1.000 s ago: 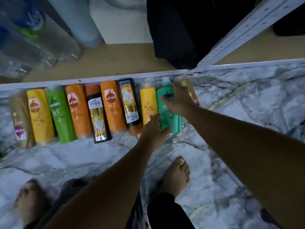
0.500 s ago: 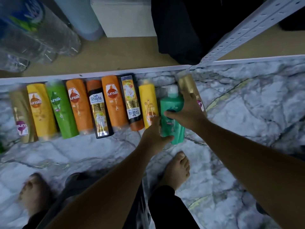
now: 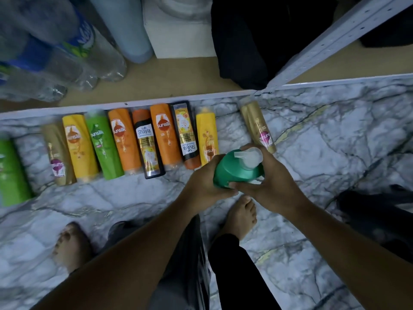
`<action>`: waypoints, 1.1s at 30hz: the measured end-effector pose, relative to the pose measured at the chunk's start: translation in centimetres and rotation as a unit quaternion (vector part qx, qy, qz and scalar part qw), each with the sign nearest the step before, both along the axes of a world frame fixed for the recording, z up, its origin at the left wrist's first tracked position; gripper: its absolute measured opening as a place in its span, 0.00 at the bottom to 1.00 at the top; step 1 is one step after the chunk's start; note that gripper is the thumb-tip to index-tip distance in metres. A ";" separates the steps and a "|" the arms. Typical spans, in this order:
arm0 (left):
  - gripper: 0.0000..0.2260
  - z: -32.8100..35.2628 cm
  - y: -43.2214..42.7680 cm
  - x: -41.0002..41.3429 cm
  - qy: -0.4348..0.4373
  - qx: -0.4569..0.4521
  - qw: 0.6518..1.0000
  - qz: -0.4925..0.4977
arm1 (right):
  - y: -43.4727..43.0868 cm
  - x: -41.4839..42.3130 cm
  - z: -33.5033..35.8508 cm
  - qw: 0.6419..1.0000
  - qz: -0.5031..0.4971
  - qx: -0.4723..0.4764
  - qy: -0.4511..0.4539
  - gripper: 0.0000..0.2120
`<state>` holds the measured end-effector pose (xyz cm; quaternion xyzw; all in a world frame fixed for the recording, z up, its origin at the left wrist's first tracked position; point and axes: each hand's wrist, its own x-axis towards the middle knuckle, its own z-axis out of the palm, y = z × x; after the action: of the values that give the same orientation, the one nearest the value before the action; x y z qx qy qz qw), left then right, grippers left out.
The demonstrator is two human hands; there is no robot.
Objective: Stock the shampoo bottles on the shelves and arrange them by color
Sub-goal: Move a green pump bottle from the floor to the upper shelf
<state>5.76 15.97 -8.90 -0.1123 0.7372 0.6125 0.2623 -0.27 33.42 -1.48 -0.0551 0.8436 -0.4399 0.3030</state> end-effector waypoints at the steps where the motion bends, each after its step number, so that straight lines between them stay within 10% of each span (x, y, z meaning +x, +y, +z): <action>1: 0.37 1.7 -0.6 0.1 0.003 0.001 1.000 0.005 | -0.6 0.0 1.6 1.000 0.001 -0.006 -0.002 0.33; 33: 0.32 77.2 -21.6 -1.4 0.364 -0.120 0.922 0.048 | -19.4 1.1 74.3 0.912 -0.062 -0.251 0.317 0.28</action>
<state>4.32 -5.59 68.27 0.0526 0.8438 0.5296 -0.0691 0.85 14.07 72.85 -0.2135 0.7586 -0.6148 -0.0323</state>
